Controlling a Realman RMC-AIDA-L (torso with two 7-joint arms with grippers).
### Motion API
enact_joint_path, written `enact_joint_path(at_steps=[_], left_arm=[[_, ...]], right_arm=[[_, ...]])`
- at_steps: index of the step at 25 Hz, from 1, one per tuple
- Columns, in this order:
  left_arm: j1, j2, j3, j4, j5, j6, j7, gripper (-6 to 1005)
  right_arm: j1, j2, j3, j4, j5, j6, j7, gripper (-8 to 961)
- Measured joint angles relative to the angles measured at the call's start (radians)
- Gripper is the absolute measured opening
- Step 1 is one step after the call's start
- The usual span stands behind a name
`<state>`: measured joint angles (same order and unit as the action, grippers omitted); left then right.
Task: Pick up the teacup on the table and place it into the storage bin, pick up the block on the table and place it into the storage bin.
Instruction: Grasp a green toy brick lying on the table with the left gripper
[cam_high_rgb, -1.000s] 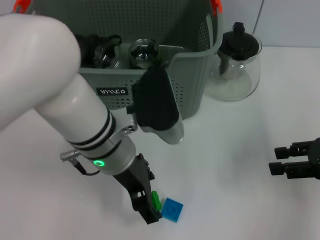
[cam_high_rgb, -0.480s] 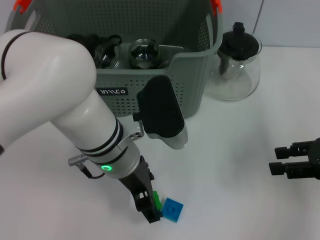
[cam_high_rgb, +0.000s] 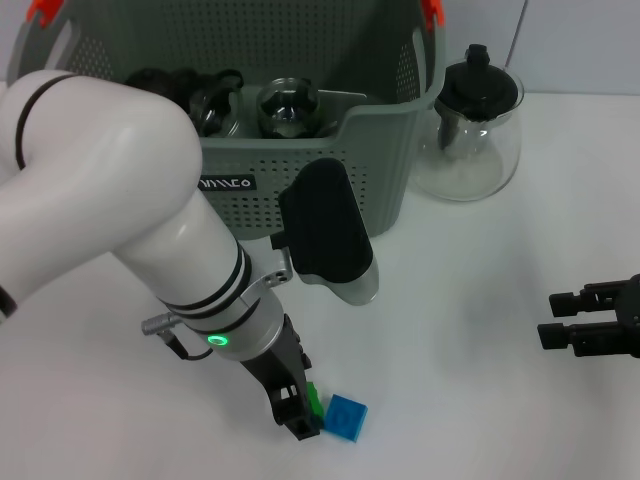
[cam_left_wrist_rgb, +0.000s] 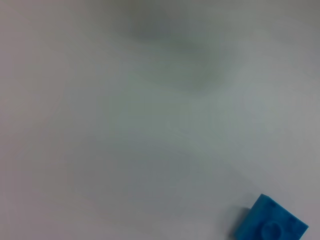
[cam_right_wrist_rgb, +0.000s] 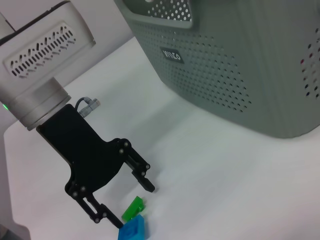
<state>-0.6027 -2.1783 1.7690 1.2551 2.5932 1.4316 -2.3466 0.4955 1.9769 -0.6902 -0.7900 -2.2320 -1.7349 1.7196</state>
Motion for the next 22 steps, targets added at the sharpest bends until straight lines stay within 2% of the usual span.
enact_joint_path(at_steps=[3, 20, 22], left_arm=[[0.0, 0.0, 0.004, 0.0, 0.001, 0.0, 0.0, 704], [-0.001, 0.0, 0.012, 0.007, -0.001, 0.007, -0.001, 589], [-0.002, 0.0, 0.014, 0.008, -0.001, 0.008, -0.001, 512]], right_arm=[[0.0, -0.001, 0.0, 0.0, 0.0, 0.0, 0.0, 659], [-0.004, -0.003, 0.002, 0.0, 0.0, 0.0, -0.002, 659], [-0.005, -0.003, 0.002, 0.0, 0.0, 0.0, -0.002, 659]])
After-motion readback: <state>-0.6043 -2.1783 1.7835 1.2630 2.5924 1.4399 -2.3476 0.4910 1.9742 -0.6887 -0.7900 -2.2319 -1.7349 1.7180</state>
